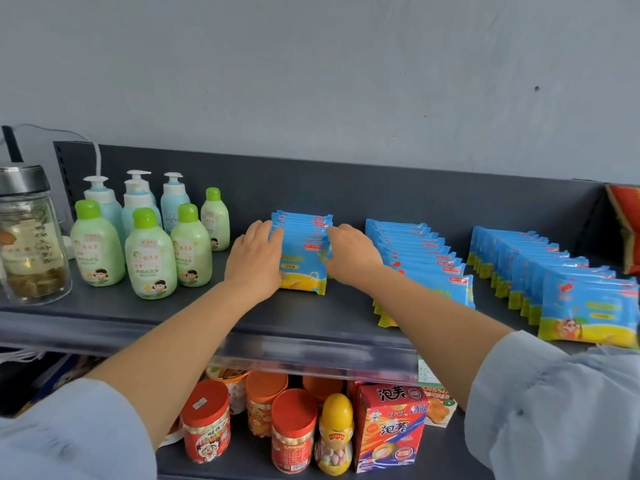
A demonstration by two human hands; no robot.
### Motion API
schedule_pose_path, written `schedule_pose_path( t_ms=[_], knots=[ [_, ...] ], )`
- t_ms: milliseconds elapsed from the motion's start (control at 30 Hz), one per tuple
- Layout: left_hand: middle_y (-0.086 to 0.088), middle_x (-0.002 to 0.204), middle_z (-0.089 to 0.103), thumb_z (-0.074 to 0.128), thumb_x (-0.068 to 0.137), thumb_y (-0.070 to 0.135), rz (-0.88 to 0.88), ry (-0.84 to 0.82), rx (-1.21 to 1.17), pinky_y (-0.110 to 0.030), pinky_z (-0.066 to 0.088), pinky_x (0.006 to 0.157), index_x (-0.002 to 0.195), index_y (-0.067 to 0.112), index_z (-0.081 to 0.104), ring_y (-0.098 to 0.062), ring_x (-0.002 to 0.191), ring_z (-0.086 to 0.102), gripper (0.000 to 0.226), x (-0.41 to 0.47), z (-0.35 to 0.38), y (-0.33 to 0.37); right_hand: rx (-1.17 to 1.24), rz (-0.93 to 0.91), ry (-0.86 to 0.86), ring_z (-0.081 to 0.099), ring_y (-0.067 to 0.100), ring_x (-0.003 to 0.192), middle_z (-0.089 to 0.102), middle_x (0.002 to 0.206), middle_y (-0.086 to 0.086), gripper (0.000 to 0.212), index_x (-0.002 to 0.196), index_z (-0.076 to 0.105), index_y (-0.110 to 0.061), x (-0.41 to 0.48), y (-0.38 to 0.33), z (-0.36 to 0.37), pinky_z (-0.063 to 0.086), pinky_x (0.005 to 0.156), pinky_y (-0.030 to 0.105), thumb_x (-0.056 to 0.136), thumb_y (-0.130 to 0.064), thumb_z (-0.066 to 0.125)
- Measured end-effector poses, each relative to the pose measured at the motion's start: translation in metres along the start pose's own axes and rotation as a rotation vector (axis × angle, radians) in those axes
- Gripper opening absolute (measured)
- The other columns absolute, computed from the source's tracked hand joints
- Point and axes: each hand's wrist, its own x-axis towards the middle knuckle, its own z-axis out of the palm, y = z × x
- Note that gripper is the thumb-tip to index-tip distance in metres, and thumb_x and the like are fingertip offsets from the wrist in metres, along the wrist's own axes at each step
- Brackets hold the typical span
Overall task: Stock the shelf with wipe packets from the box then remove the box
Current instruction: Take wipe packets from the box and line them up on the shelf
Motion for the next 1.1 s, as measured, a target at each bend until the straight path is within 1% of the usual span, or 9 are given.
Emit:
schedule_pose_path(
  t_ms=[200, 267, 400, 500, 600, 700, 800, 900, 1100],
  knots=[
    [-0.005, 0.138, 0.041, 0.065, 0.085, 0.037, 0.077, -0.017, -0.04, -0.035, 0.037, 0.097, 0.133, 0.011, 0.041, -0.024, 0.131, 0.034, 0.06, 0.006, -0.018, 0.026, -0.127, -0.021, 0.09, 0.044, 0.026, 0.117, 0.051, 0.121, 0.009, 0.033, 0.119, 0.05, -0.008, -0.025, 0.014, -0.026, 0.041, 0.088, 0.033, 0.087, -0.015, 0.055],
    [-0.005, 0.136, 0.043, 0.065, 0.086, 0.034, 0.098, -0.028, -0.081, -0.036, 0.039, 0.097, 0.132, 0.011, 0.042, -0.024, 0.128, 0.037, 0.056, 0.006, -0.025, 0.04, -0.169, -0.004, 0.113, 0.045, 0.027, 0.116, 0.052, 0.12, 0.009, 0.03, 0.115, 0.051, -0.009, -0.037, 0.025, -0.035, 0.04, 0.088, 0.032, 0.086, -0.016, 0.056],
    [-0.006, 0.143, 0.038, 0.063, 0.089, 0.029, 0.157, -0.041, -0.143, -0.039, 0.039, 0.101, 0.142, 0.012, 0.033, -0.026, 0.133, 0.033, 0.064, 0.0, -0.041, 0.081, -0.237, 0.047, 0.138, 0.045, 0.027, 0.117, 0.052, 0.121, 0.007, 0.035, 0.119, 0.05, -0.011, -0.068, 0.054, -0.057, 0.038, 0.089, 0.032, 0.085, -0.019, 0.057],
    [-0.007, 0.143, 0.038, 0.064, 0.089, 0.03, 0.216, -0.023, -0.152, -0.04, 0.039, 0.1, 0.144, 0.013, 0.03, -0.026, 0.133, 0.034, 0.067, -0.007, -0.055, 0.12, -0.278, 0.097, 0.141, 0.043, 0.028, 0.12, 0.051, 0.127, 0.008, 0.043, 0.128, 0.047, -0.013, -0.096, 0.081, -0.072, 0.038, 0.094, 0.035, 0.087, -0.02, 0.056],
    [-0.007, 0.138, 0.042, 0.064, 0.088, 0.031, 0.287, 0.006, -0.161, -0.041, 0.04, 0.098, 0.14, 0.012, 0.034, -0.027, 0.129, 0.037, 0.063, -0.016, -0.066, 0.163, -0.302, 0.159, 0.128, 0.041, 0.029, 0.122, 0.049, 0.129, 0.009, 0.047, 0.132, 0.045, -0.014, -0.13, 0.111, -0.086, 0.037, 0.097, 0.037, 0.087, -0.02, 0.056],
    [-0.007, 0.135, 0.044, 0.063, 0.088, 0.03, 0.341, 0.014, -0.2, -0.04, 0.04, 0.098, 0.135, 0.011, 0.039, -0.027, 0.127, 0.038, 0.056, -0.031, -0.076, 0.21, -0.313, 0.209, 0.103, 0.041, 0.03, 0.122, 0.049, 0.128, 0.01, 0.046, 0.13, 0.046, -0.013, -0.171, 0.143, -0.099, 0.037, 0.097, 0.037, 0.086, -0.021, 0.057],
    [-0.007, 0.136, 0.044, 0.064, 0.088, 0.029, 0.378, 0.017, -0.253, -0.042, 0.04, 0.099, 0.135, 0.01, 0.04, -0.027, 0.128, 0.038, 0.056, -0.054, -0.085, 0.26, -0.345, 0.258, 0.095, 0.042, 0.03, 0.119, 0.05, 0.124, 0.01, 0.039, 0.123, 0.048, -0.013, -0.216, 0.177, -0.109, 0.038, 0.092, 0.035, 0.086, -0.021, 0.057],
    [-0.007, 0.138, 0.043, 0.062, 0.089, 0.031, 0.438, 0.01, -0.269, -0.04, 0.041, 0.1, 0.139, 0.01, 0.037, -0.026, 0.129, 0.037, 0.06, -0.081, -0.09, 0.31, -0.36, 0.289, 0.061, 0.041, 0.028, 0.121, 0.049, 0.127, 0.008, 0.047, 0.132, 0.044, -0.016, -0.265, 0.21, -0.117, 0.037, 0.094, 0.035, 0.088, -0.021, 0.057],
    [-0.005, 0.132, 0.047, 0.062, 0.089, 0.031, 0.531, -0.031, -0.337, -0.037, 0.039, 0.099, 0.132, 0.013, 0.043, -0.025, 0.124, 0.04, 0.05, -0.136, -0.086, 0.403, -0.375, 0.387, -0.017, 0.04, 0.028, 0.123, 0.048, 0.129, 0.008, 0.046, 0.131, 0.046, -0.015, -0.36, 0.27, -0.123, 0.037, 0.097, 0.036, 0.086, -0.02, 0.057]
  ],
)
